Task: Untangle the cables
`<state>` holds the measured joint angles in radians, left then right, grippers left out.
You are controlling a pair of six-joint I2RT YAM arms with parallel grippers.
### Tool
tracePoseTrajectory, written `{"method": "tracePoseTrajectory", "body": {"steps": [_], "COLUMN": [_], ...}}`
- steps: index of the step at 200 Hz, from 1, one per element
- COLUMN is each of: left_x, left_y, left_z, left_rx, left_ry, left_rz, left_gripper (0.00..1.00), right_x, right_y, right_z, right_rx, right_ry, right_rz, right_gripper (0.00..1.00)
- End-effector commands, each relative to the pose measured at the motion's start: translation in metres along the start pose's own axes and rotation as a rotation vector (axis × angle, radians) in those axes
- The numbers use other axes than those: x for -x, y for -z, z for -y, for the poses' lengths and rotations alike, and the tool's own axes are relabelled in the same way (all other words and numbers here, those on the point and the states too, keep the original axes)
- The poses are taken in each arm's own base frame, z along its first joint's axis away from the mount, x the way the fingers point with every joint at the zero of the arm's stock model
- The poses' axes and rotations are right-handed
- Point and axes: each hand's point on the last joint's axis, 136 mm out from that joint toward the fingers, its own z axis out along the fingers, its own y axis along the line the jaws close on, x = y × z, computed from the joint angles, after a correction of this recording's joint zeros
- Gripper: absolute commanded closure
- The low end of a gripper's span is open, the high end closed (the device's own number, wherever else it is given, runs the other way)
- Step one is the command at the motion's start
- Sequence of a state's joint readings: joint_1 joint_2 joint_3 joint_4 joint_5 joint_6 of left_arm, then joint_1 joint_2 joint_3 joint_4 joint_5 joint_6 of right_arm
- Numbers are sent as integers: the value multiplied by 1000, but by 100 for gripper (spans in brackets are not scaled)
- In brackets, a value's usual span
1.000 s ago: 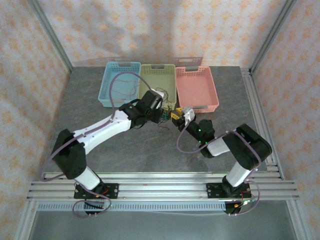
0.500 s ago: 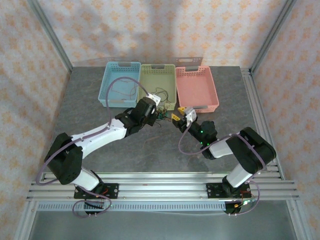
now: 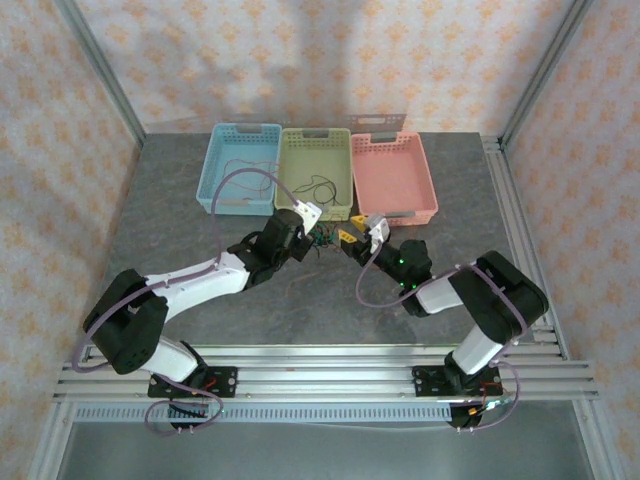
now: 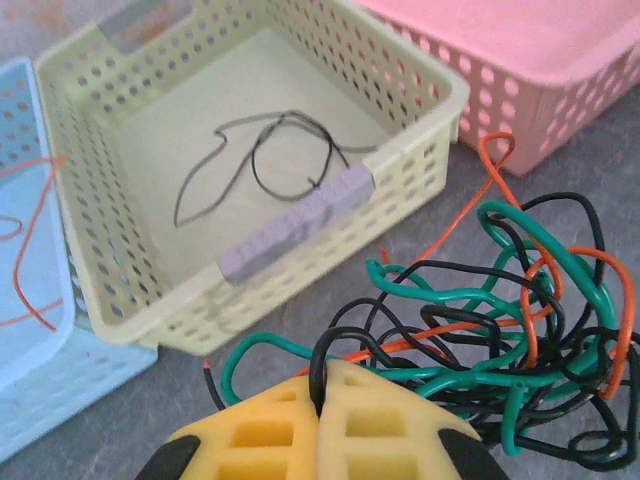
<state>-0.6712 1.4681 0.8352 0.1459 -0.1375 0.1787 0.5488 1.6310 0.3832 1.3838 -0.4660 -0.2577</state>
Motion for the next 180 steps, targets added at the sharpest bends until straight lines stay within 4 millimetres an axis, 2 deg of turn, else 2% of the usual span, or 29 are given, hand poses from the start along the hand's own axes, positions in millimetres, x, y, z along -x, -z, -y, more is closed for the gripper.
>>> {"method": "tracePoseTrajectory", "body": {"steps": [1,41,92,129,152,180], "left_x": [6,3,3,3,3,1], "left_y": [-7,-10,-5,2,6,6], "left_z": [-2,-2,0,6,13,17], "left_rx": [10,19,-1,-39,-78,-101], "left_ry": [12,15,20,5,-14,-28], "left_rz": [78,114,148,181,198,202], "left_gripper": [100,100,100,100,100,100], "right_x": [14,14,16,20,21,13], "right_y": [-11,-23,-39,-41,-41,-40], "right_z": [-7,-15,-10,1,-5,-13], "right_rx": [59,138,142,190,256,330], "right_ry": [-81,-143,-206,-276,-259,-262], "right_rz": [45,20,-127,-179,-255,-379], "right_gripper": [54,54,54,55,55,54]}}
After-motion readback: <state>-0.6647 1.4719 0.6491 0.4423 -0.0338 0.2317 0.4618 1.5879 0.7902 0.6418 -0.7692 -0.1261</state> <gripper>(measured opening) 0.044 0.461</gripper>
